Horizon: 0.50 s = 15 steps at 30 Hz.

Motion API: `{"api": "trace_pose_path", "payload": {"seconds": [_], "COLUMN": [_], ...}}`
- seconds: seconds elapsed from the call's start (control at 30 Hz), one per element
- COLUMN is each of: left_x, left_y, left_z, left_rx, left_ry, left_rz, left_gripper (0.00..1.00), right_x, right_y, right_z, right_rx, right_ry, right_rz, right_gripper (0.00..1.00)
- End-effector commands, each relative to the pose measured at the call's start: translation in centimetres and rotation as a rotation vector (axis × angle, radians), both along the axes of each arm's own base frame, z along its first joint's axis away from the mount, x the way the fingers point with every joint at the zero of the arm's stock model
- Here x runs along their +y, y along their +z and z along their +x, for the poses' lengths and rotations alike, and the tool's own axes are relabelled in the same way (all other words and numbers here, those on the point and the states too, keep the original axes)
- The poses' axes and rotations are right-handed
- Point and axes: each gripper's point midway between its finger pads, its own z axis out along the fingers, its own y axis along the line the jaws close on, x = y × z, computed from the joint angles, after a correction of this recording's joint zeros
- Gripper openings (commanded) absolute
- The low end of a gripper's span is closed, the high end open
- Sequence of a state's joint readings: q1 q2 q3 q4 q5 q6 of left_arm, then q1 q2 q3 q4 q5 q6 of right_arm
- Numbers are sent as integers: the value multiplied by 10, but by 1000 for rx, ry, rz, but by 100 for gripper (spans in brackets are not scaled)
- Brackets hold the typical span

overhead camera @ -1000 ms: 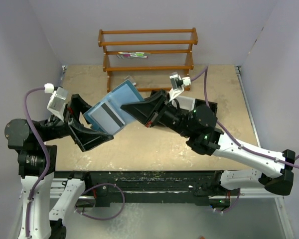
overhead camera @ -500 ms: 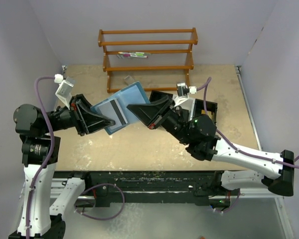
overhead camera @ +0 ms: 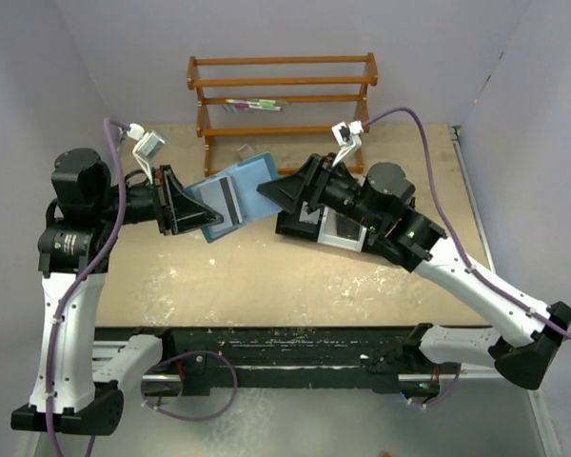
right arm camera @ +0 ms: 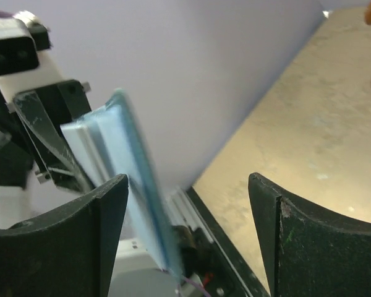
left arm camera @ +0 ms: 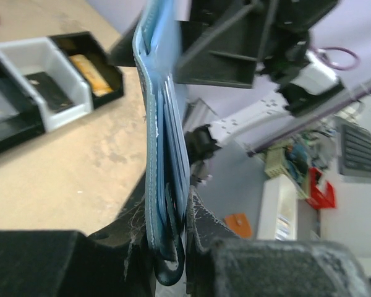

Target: Take the credit cards out of the card holder

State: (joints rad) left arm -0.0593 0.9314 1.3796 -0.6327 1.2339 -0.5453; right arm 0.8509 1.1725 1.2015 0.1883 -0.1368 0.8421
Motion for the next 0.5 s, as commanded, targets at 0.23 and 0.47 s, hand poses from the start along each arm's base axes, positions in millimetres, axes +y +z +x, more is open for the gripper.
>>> {"api": "trace_pose_path", "payload": {"seconds": [0.23,0.47], "left_x": [49,42], "left_y": [-82,-73], "left_z": [39,28], "left_rx": [-66,-100], "left_ry": [271,213], "left_rz": [462,427], "left_gripper": [4,6], "right_x": [-27,18], "right_y": [37,21], "right_z": [-25,-35], "right_rx": [-113,-77], "right_ry": [46,267], "right_rz": [-81,-13], "right_gripper": [73,67]}}
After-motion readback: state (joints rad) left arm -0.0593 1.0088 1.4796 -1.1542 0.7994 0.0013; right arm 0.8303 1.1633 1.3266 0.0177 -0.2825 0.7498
